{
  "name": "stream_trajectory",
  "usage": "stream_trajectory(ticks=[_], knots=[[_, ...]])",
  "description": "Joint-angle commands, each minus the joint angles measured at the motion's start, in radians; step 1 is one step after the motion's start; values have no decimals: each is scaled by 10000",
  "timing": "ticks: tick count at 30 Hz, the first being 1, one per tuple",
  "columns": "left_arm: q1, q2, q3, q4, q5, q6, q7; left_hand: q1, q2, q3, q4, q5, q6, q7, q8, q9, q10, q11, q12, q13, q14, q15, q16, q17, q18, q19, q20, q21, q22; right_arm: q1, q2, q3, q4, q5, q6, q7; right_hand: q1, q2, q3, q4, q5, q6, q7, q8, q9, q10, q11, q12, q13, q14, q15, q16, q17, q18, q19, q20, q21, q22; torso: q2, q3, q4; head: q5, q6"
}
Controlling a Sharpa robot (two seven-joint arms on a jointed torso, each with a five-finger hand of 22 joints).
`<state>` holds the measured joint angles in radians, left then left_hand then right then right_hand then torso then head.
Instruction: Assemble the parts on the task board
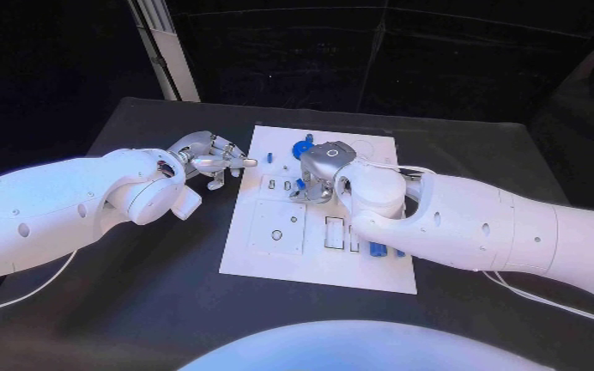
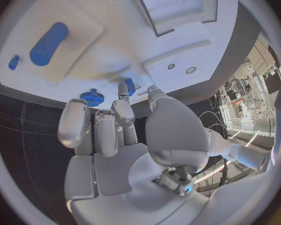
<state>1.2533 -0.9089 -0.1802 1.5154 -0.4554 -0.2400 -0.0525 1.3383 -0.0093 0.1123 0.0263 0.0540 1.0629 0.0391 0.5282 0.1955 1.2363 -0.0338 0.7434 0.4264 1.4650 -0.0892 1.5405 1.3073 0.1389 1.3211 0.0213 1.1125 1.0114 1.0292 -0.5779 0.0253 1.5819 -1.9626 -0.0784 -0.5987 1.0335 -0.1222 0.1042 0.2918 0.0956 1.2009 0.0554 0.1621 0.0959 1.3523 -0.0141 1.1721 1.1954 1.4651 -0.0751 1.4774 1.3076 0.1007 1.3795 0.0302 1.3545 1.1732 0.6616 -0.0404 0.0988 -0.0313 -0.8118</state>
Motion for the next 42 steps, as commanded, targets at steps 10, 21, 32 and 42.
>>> stream_trajectory(ticks=[10, 21, 32, 42], knots=[[15, 13, 6, 0, 32, 60, 89, 61, -24, 36, 6, 34, -41, -59, 35, -10, -81, -15, -57, -9, 895, -41, -49, 1923, -118, -41, -26, -24, 7, 15, -32, 2, 81, 19, 21, 37, 82, 28, -71, -8, 41, -37, 54, 3, -13, -13, 27, -28, 13, 793, -2, -53, 1416, -173, 14, 63, -58, -5, 11, -2, -3, -5, -8], [15, 20, 6, -13, 32, 63, 93, 59, -34, 48, 2, 33, -42, -56, 34, -12, -83, -13, -60, -11, 892, -41, -56, 1908, -111, -54, -26, -48, -20, 15, -82, 2, 0, -47, 6, 21, 144, 73, -77, -12, 52, -45, 57, 1, -15, -39, 29, -75, -28, 789, -2, -70, 1397, -166, -1, 63, -77, -37, 8, 1, 4, -30, -3], [15, 45, 6, -26, 76, 71, 128, 9, -79, 89, 11, 30, -70, -30, 15, -28, -112, 6, -88, -30, 881, -32, -79, 1863, -103, -78, -22, -89, -62, 14, -204, 2, 146, -64, -264, 49, 276, 68, -119, -22, 53, -76, 66, -11, -22, -83, 35, -143, -84, 780, 2, -100, 1362, -152, -36, 64, -121, -105, 10, 3, -5, -33, -4], [11, 203, 6, -52, 499, 174, 335, -837, -53, 209, 566, 35, -813, 376, -585, -312, -152, 303, -222, -137, 874, 185, -98, 1825, -115, -111, 124, -158, -114, 25, -1284, 20, 1038, 1002, -2195, 1684, 1023, -212, -677, -3, 588, -852, 386, -413, -193, -1155, 311, -1639, -1422, 594, 220, -686, 718, 111, -777, 234, -1046, -1493, -18, 21, -27, -15, 69]])
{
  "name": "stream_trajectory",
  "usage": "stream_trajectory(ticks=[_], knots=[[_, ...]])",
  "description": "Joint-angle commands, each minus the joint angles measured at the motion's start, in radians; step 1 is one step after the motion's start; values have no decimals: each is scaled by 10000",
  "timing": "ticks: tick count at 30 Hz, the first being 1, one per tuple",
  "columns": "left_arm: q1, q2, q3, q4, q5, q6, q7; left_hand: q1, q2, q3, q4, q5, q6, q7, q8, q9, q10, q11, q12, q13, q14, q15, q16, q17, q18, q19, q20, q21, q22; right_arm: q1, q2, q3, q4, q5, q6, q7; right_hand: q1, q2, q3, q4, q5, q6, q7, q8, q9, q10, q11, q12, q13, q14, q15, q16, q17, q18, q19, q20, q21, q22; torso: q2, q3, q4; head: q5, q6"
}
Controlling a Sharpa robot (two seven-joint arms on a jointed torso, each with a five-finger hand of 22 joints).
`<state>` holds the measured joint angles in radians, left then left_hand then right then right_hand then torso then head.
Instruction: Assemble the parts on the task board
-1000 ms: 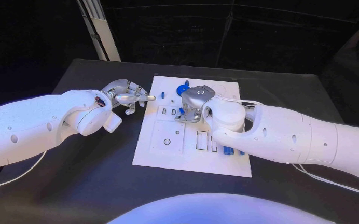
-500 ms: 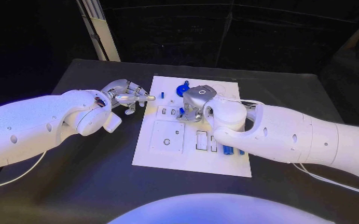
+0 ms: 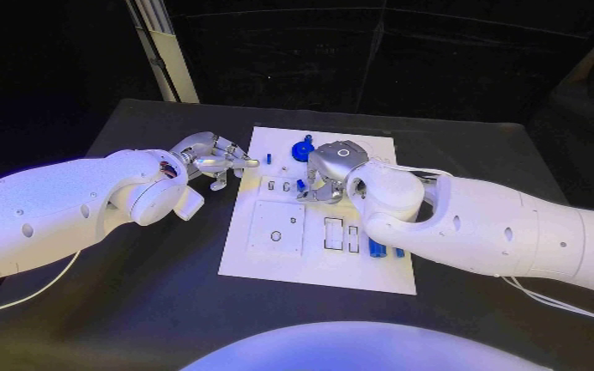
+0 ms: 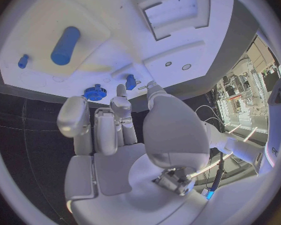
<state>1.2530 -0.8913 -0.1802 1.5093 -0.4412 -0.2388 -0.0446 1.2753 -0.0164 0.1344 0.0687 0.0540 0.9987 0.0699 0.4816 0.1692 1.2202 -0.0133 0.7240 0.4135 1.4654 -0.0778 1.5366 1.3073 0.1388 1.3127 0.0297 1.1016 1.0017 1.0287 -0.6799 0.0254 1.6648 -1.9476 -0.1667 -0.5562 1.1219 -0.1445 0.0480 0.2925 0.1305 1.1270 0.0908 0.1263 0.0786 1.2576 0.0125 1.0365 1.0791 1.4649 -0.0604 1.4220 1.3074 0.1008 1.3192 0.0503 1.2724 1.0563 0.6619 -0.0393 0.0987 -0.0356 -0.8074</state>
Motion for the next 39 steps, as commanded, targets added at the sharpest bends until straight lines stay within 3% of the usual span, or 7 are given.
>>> stream_trajectory(ticks=[1, 5, 10, 15, 20, 33, 39], knots=[[14, 37, 7, 16, 398, 269, 230, -482, 52, -58, 344, 37, -372, 174, -267, -113, 7, 184, -21, -8, 865, 136, -69, 1803, -117, -40, 85, -76, -45, 42, -456, 91, 305, 1285, -1506, 1644, 320, 50, -215, -32, 601, -163, 58, -74, -25, -393, 65, -525, -486, 554, 92, -275, 571, 164, -314, 56, -423, -599, -23, 8, -34, 37, 46], [29, 87, 8, 64, 464, 942, -159, -1539, 86, -430, 1167, 8, -1178, 521, -734, -323, -364, 524, -22, 1, 785, 447, -230, 1495, -44, -272, 346, -459, -451, 136, -1207, 388, 559, 3607, -2115, 3295, 1307, 375, -478, -36, 1129, -371, 174, -126, -32, -1599, 167, -2415, -2308, 66, 199, -1897, -1017, 530, -1321, 160, -2050, -2709, -49, 42, -98, 62, 105], [128, 367, 10, -88, 269, 1384, -747, -1848, 65, -770, 1559, 17, -1126, 539, -589, -303, -525, 566, 110, 46, 739, 491, -324, 1322, 38, -386, 463, -656, -651, 484, -1898, 577, 474, 7134, -2423, 5192, 2896, 862, -191, -392, 1470, -711, 374, -232, -61, -2222, 331, -3551, -3325, -1117, 321, -5626, -4267, 837, -2311, 260, -4151, -4981, -114, 108, -137, 115, 156], [279, 762, 11, -405, -181, 1764, -1385, -1796, 69, -966, 1714, 18, -955, 467, -314, -221, -632, 514, 217, 74, 704, 456, -396, 1195, 89, -477, 462, -821, -819, 754, -2281, 630, 66, 10453, -2145, 6649, 4034, 1052, 458, -525, 1255, -869, 713, -312, -71, -2802, 759, -6096, -5645, -2524, 758, -9184, -6500, 784, -3038, 604, -6005, -6138, -170, 159, -178, 144, 176], [523, 1311, 12, -826, -690, 2681, -2280, -1517, 106, -1048, 1710, 20, -1022, 472, -139, -187, -904, 529, 239, 61, 589, 467, -593, 848, 201, -824, 468, -1375, -1399, 942, -2480, 648, -440, 12695, -1678, 7659, 4302, 898, 1041, -394, 1125, -1092, 950, -626, -106, -2321, 1167, -8197, -8141, -3951, 1569, -12274, -8837, 737, -4204, 1347, -8531, -7731, -207, 225, -235, 168, 194], [1004, 2856, -1, -2116, -2320, 3811, -3672, -1535, 439, -1708, 2175, 23, -85, -46, 821, 274, -270, 67, 1342, 586, 904, 90, 12, 1951, -120, 142, 135, 38, 149, 1204, -2670, 655, -1221, 13881, -1632, 8289, 3906, 828, 1311, -714, 1210, -959, 1024, -637, -121, -1287, 1236, -9148, -10140, -2856, 1534, -13505, -10771, 820, -3035, 1484, -9893, -8863, -174, 179, -188, 159, 270], [1110, 3415, -192, -2647, -2490, 4217, -4068, -1615, 581, -1850, 2185, 33, 11, -183, 1246, 630, -254, -44, 1587, 746, 946, -11, 112, 2145, -185, 293, 42, 314, 467, 1255, -2694, 655, -1272, 13987, -1710, 8416, 3841, 756, 1296, -755, 1286, -1007, 1053, -642, -126, -1331, 1264, -9215, -10177, -2867, 1566, -13561, -10902, 815, -3008, 1502, -10007, -8945, -155, 188, -184, 149, 226]])
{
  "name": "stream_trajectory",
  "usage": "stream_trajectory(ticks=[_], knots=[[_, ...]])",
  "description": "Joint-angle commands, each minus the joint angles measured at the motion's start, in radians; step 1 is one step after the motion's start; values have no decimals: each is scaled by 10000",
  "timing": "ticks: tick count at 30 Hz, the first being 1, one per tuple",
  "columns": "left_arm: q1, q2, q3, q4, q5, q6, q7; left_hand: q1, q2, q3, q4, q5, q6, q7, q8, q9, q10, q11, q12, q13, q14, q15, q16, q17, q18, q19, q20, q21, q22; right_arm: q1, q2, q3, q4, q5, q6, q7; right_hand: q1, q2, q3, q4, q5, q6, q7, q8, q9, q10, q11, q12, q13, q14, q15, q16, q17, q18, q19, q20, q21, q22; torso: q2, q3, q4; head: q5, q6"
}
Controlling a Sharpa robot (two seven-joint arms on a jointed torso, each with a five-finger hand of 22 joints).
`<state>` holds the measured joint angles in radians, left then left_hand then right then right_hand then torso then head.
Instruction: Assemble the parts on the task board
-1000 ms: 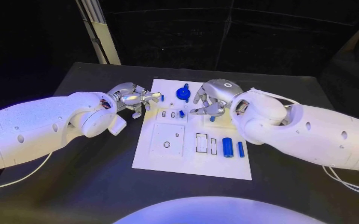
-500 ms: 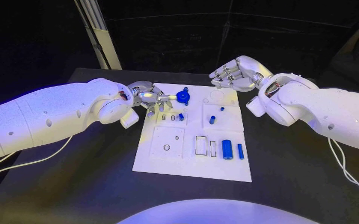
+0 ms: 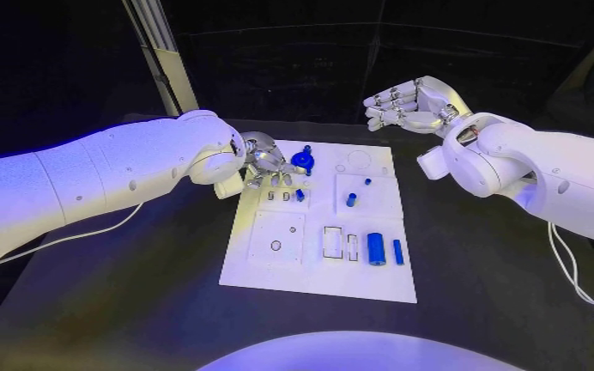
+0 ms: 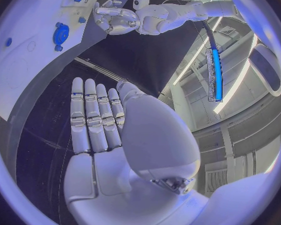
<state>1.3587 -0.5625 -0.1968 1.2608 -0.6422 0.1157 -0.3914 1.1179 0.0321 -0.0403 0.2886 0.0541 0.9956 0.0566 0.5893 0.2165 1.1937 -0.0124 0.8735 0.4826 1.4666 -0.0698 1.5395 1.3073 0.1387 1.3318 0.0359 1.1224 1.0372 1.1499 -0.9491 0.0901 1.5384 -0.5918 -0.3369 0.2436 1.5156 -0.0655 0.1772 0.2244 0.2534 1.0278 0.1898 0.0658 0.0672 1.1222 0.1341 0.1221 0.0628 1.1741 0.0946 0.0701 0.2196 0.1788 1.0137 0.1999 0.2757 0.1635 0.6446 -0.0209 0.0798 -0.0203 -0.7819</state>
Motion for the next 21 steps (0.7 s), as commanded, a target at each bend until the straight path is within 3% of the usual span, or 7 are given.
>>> stream_trajectory(ticks=[1, 7, 13, 21], knots=[[62, 189, -43, -223, -506, 737, -643, -82, 125, -146, -12, 31, 40, -82, 294, 280, 12, -81, 146, 92, 943, -116, 104, 2189, -200, 138, -45, 174, 193, 50, -1, 8, -17, 436, -19, 431, -102, -43, 2, -80, 63, -21, 65, -38, -12, 19, 52, -77, -15, 39, 17, -45, -37, 34, 48, 8, -51, -25, 20, 3, -9, 5, -35], [97, 591, -103, -609, -717, 1173, -923, -197, 314, -215, -5, 33, -49, -151, 642, 675, 65, -146, 368, 305, 978, -164, 181, 2348, -263, 266, -99, 423, 490, 81, 1, 9, -49, 460, -62, 476, -137, -81, 1, -117, 118, -68, 91, -43, -17, -16, 75, -122, -18, 9, 38, -65, -131, 31, 60, 26, -134, -83, 14, -9, -2, -14, -94], [103, 932, -191, -966, -855, 1530, -1223, -211, 346, -210, -3, 31, -84, -152, 671, 723, 44, -147, 361, 289, 977, -168, 179, 2343, -279, 298, -104, 483, 562, 109, -17, 9, -49, 466, -74, 491, -188, -115, -6, -155, 142, -125, 122, -46, -19, -60, 105, -167, -17, -43, 68, -75, -237, 26, 65, 50, -227, -148, 11, -25, 2, -27, -168], [100, 1224, -229, -1237, -908, 1688, -1429, -220, 355, -212, -8, 30, -110, -151, 689, 755, 33, -147, 364, 293, 975, -169, 176, 2336, -293, 323, -106, 532, 621, 125, -36, 9, -66, 467, -75, 501, -217, -141, -11, -194, 159, -173, 143, -46, -21, -96, 126, -196, -15, -92, 91, -78, -318, 24, 67, 70, -300, -198, 10, -30, 10, -30, -222]])
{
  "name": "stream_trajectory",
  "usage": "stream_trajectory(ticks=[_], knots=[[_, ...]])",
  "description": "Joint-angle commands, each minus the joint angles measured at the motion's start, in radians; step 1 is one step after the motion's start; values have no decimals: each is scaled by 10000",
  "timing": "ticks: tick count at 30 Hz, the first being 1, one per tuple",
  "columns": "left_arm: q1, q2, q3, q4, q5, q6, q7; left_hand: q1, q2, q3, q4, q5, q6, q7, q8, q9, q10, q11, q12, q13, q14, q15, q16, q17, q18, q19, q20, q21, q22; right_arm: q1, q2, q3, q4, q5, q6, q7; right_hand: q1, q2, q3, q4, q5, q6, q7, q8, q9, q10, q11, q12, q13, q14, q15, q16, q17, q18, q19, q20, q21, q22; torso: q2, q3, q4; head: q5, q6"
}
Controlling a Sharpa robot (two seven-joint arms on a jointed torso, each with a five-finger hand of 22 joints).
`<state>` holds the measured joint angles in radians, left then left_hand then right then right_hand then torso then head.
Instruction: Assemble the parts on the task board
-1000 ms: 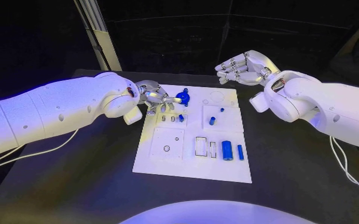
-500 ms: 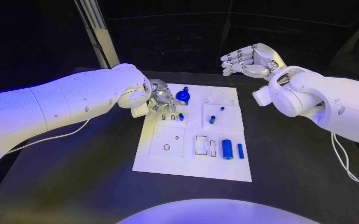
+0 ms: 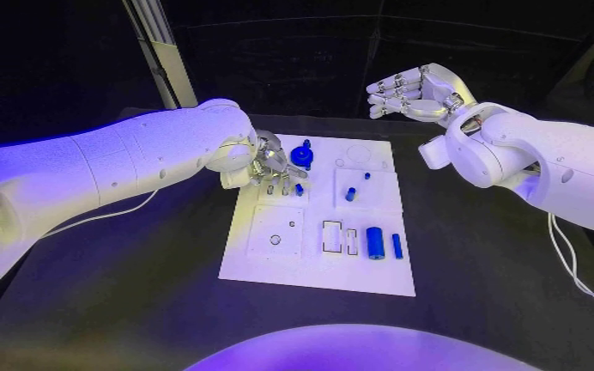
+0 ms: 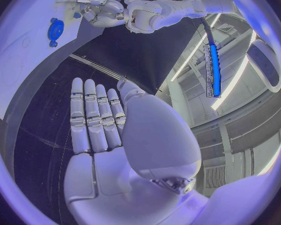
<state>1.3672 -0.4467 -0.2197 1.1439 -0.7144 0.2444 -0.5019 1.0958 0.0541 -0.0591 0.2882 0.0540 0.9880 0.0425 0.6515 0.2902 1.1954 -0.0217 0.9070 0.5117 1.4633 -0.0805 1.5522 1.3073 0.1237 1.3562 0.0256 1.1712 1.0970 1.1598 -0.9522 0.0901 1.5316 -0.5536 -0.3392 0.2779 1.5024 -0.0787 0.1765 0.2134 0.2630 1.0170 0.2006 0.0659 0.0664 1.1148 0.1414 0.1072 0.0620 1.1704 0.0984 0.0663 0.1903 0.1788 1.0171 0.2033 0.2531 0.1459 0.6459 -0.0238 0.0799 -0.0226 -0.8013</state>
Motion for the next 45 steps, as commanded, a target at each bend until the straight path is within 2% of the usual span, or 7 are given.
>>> stream_trajectory(ticks=[1, 7, 18, 31, 45], knots=[[14, 99, -2, -99, -211, 421, -349, 6, 136, -22, -10, 31, -42, -10, 74, 30, 11, -55, 28, -1, 1008, -61, 50, 2336, -144, 83, -4, 51, 30, 28, -2, 10, 0, 84, -49, 160, -86, -9, -4, -85, 63, -65, 35, -46, -13, -21, 53, -47, -7, -55, 53, -40, -26, 24, 33, 36, -73, -22, -10, 0, 4, -3, -44], [6, 236, -7, -191, -307, 412, -404, 53, 140, 0, -41, 34, -92, -9, 106, 88, -17, -54, 25, -6, 1007, -61, 48, 2332, -156, 104, -7, 94, 82, 31, 14, 10, -8, 84, -14, 161, -93, -11, 0, -108, 75, -86, 44, -45, -13, -37, 61, -59, -7, -76, 62, -39, -65, 25, 37, 45, -107, -45, 1, -8, 14, -27, -71], [1, 435, -8, -301, -343, 505, -484, 164, 116, 46, -96, 35, -166, -10, 171, 201, -48, -56, 36, 6, 1004, -62, 45, 2323, -164, 120, -10, 131, 130, 33, 56, 10, -27, 85, 62, 149, -115, -15, -1, -124, 78, -104, 56, -44, -12, -50, 72, -69, -5, -96, 72, -37, -105, 25, 42, 54, -142, -70, -15, 10, 8, -24, -145], [-35, 674, -8, -497, -353, 523, -647, 292, 100, 118, -150, 37, -243, -8, 224, 308, -83, -55, 37, 7, 1004, -60, 45, 2323, -173, 135, -10, 166, 178, 34, 102, 10, -55, 85, 129, 148, -150, -15, -8, -130, 81, -120, 68, -42, -11, -60, 82, -75, -4, -110, 82, -34, -143, 25, 48, 64, -176, -94, -19, 24, 10, -31, -170], [-54, 785, -7, -577, -355, 601, -678, 369, 89, 172, -182, 36, -285, -7, 254, 372, -97, -53, 46, 22, 1004, -60, 47, 2326, -174, 134, -10, 169, 186, 34, 162, 10, -83, 85, 216, 144, -177, -8, -11, -133, 86, -132, 77, -41, -10, -67, 89, -79, -3, -120, 88, -32, -171, 25, 52, 72, -201, -111, -20, 21, 11, -44, -189]])
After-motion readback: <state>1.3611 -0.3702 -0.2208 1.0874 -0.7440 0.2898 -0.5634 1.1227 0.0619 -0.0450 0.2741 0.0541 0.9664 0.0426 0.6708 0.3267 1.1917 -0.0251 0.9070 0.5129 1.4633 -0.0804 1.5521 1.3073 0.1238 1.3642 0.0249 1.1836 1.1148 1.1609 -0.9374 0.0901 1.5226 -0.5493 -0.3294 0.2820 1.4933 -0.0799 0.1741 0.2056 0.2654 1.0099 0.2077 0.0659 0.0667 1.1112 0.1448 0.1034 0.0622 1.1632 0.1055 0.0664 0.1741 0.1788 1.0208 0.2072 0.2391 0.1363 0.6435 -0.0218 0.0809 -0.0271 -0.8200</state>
